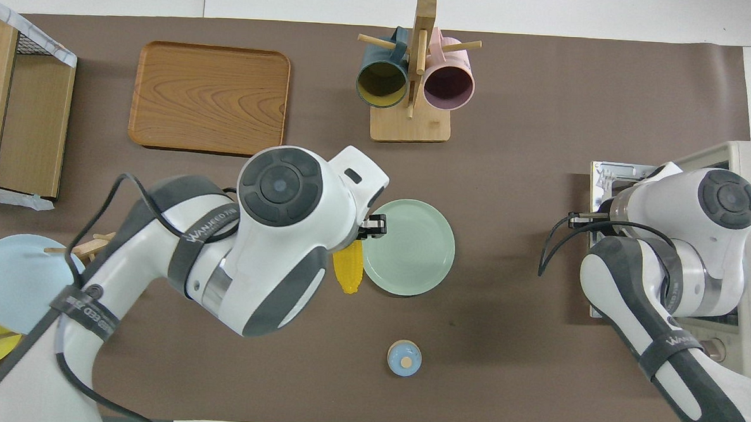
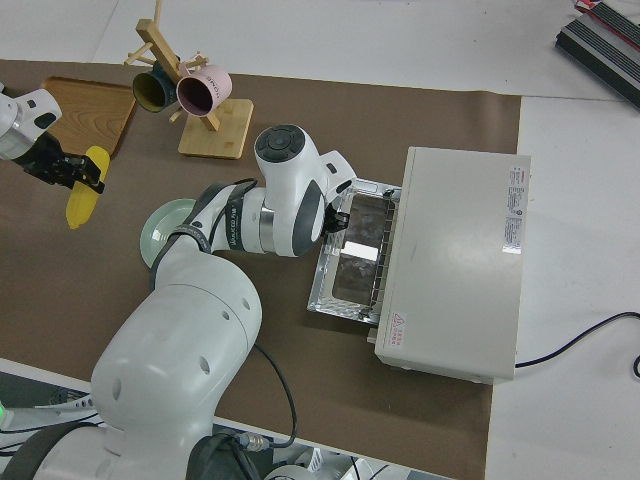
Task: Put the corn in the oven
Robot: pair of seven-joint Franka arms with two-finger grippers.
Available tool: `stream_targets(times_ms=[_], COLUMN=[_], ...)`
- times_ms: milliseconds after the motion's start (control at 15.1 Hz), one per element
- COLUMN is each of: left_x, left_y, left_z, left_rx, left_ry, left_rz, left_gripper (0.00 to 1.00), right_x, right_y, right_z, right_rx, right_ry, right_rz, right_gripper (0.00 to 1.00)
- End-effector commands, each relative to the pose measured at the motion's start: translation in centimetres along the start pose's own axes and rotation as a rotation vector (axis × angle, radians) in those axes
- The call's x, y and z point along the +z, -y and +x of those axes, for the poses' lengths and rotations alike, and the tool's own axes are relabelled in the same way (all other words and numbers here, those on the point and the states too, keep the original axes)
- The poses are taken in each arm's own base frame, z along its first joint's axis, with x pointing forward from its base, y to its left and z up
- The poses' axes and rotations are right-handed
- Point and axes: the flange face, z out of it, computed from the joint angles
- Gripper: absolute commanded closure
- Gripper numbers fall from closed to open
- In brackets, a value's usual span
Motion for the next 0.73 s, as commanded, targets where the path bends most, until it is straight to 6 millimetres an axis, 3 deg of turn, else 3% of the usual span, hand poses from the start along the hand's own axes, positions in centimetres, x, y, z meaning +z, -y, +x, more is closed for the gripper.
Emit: stream_targets(times_ms=[0, 132, 265, 530, 662], left_x=[3.2, 6.3, 8.0, 9.8, 9.9], left_y=[-0.7, -2.9, -4.4, -5.9, -5.9], left_z=[-1.7, -2.2, -2.9, -2.0, -2.0], left_rx=[0.003, 0.012, 0.016, 0.016, 0.017], left_ry=[-0.025, -0.032, -0.044, -0.040, -0.039], left_rz=[-0.059, -0.074, -0.088, -0.093, -0.091], left_gripper=[1.00, 1.00, 1.00, 1.00, 1.00], right_x=[1.9, 1.9, 1.7, 1.2, 0.8], right_y=[-1.1, -0.2, 0.8, 4.6, 5.4], right_z=[0.5, 0.4, 0.6, 0.8, 1.0], right_rx=[0.026, 0.046, 0.073, 0.132, 0.155], right_ry=[-0.011, -0.010, -0.013, -0.016, -0.013], right_rz=[-0.008, -0.006, 0.003, 0.048, 0.049], right_gripper=[1.00, 1.00, 1.00, 1.00, 1.00])
